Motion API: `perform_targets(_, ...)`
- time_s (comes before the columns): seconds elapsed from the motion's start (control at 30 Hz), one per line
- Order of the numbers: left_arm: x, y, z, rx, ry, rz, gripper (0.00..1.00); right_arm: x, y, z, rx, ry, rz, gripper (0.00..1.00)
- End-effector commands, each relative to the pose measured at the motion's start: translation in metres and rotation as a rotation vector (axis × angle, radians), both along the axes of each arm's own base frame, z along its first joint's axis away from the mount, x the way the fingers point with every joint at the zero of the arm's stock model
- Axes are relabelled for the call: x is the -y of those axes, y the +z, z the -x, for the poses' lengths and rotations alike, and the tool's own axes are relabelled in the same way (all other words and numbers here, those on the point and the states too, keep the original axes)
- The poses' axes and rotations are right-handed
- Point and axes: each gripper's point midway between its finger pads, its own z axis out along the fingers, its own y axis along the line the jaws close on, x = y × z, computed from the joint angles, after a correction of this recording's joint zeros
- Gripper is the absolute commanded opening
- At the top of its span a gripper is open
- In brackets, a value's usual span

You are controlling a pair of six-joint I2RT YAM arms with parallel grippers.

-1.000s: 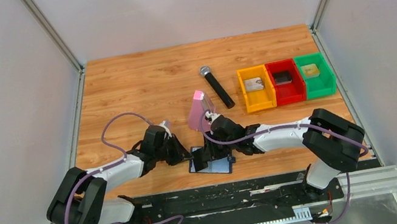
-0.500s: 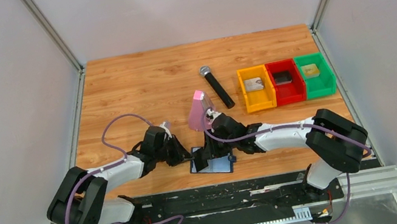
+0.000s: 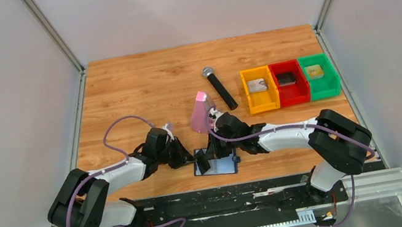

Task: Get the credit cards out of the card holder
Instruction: Pick up the credit card from the card holder.

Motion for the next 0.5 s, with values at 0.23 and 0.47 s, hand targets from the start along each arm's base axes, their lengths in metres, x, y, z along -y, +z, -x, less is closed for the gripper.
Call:
perform_targets(0.23, 0.001, 0.032, -0.001, 0.028, -0.010, 0.008, 0.31, 0.002, 0.037, -0.014, 0.198, 0.045, -0.047, 0.00)
perform_targets(0.47, 0.003, 0.111, 0.002, 0.130, 0.011, 0.129, 0.48, 0.021, 0.077, -0.017, 0.576, 0.169, 0.033, 0.00)
